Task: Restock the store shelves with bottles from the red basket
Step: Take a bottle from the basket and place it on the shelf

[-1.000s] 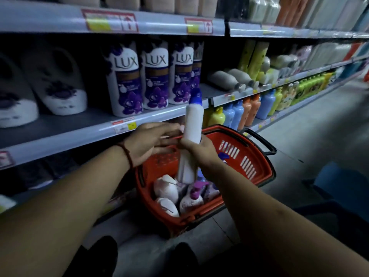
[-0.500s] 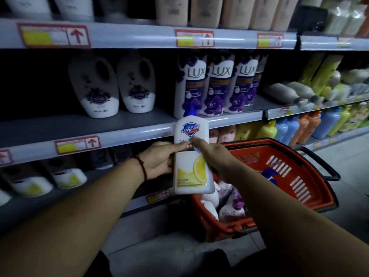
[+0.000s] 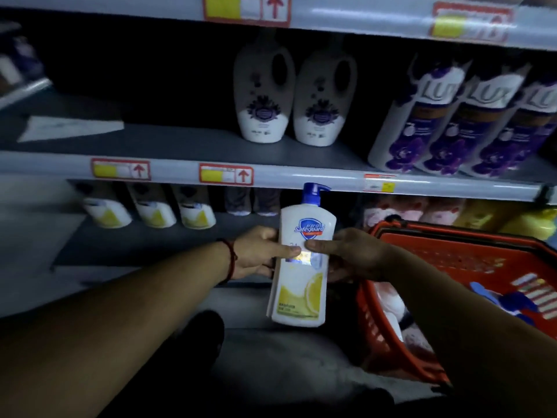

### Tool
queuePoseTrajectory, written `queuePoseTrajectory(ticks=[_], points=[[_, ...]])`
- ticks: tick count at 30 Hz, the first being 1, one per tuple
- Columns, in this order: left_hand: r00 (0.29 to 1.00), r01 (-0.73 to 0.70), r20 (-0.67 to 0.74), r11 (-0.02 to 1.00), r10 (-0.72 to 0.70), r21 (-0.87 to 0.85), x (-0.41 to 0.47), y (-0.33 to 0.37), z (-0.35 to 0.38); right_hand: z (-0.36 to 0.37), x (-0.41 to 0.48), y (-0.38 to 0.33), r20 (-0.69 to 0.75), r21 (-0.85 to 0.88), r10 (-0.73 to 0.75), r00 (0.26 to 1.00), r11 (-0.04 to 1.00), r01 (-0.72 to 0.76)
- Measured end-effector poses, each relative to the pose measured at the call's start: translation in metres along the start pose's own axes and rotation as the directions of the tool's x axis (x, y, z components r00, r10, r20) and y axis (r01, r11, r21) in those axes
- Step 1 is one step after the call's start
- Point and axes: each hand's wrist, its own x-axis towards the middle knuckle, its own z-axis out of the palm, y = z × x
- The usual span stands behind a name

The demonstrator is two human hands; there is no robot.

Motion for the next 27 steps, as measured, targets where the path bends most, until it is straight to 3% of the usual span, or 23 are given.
queuePoseTrajectory(ticks=[3,8,12,23,27], points=[[0.997,0.005,-0.075,0.998,-0.009,-0.061,-0.019,-0.016,-0.023,0.029,0.019,-0.007,0.124,-0.039,0.034,0.992,0.999,-0.029],[0.975,-0.022,-0.222,0.996,0.003,-0.086,-0.052,-0.036,-0.058,0.078,0.035,-0.025,0.190,-0.083,-0.016,0.982,0.996,0.032],[0.969,0.002,-0.246,0.998,-0.018,-0.067,-0.077,-0.044,-0.092,0.118,0.045,-0.035,0.216,-0.110,0.004,0.976,0.994,0.020],[0.962,-0.045,-0.272,0.994,0.017,-0.097,-0.112,-0.056,-0.164,0.202,0.064,-0.047,0.085,-0.082,-0.132,0.988,0.987,0.139],[0.947,-0.082,-0.320,0.986,0.032,-0.145,-0.120,-0.064,-0.204,0.235,0.085,-0.062,0.109,-0.018,-0.132,0.985,0.991,0.135]])
